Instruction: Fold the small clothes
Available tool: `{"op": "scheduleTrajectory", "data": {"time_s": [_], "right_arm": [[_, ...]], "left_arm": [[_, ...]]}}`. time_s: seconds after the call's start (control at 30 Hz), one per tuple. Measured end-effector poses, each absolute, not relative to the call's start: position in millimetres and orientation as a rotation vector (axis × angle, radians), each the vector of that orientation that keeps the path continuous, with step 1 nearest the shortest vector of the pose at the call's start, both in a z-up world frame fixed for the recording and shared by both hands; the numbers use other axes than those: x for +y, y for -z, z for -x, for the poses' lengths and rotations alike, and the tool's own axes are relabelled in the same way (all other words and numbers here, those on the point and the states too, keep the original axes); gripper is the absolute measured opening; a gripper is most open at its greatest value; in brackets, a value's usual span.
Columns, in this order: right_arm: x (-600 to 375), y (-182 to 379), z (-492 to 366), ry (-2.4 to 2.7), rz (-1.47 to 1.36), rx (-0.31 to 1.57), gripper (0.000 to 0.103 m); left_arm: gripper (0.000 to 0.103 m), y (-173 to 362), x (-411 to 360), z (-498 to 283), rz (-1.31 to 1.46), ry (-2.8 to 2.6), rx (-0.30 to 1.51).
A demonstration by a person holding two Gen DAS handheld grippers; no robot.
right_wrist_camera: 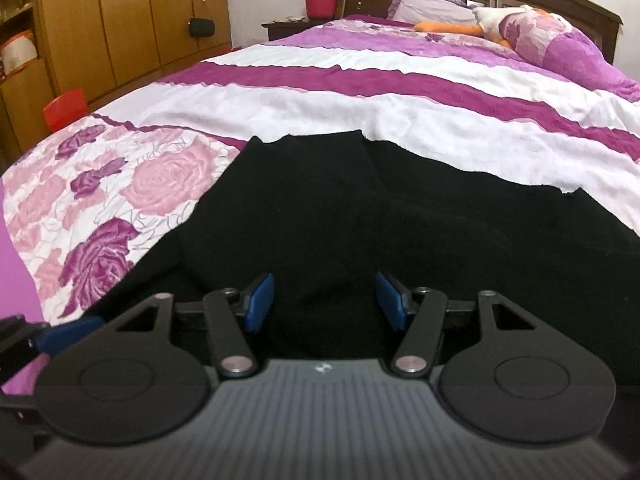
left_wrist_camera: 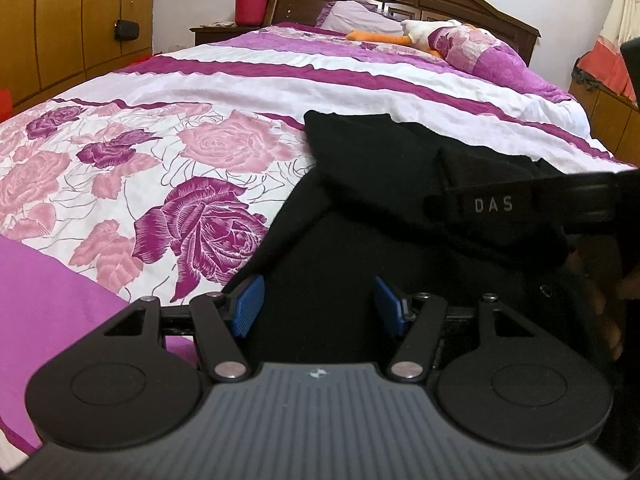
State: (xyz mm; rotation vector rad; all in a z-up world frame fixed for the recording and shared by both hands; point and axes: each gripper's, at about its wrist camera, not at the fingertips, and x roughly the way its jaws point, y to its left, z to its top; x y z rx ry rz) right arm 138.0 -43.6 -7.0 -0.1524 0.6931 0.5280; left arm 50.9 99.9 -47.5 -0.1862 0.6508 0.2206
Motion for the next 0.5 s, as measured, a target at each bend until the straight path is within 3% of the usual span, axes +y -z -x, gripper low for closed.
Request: {"op": "scheduleTrajectory", "data": {"time_s": [0.13,0.23,0.37,0.5], "right_arm": [[-40.1,10.5,-138.7,-0.533,0.170,0.690,0.058],[-41.8,11.1,-139.7,-0.525,0.170,0.684,0.046],[-52.3,7.5,-144.3,-0.521,0.104,0.694,0.016],[-71.4,-1.3,-147.8,-0.542,-0.009,0.700,0.009]], "left_arm": [[0.067,48.1,97.5,-50.9,0.173,-0.224,0.651],[0.068,47.9,96.8,-51.4,0.172,-0.226,0.654],[0.068,47.3,96.1,-52.9,0.171,-0.233,0.662],[0.068,44.6,95.6,-53.2,0.177,-0.233,0.671]]}}
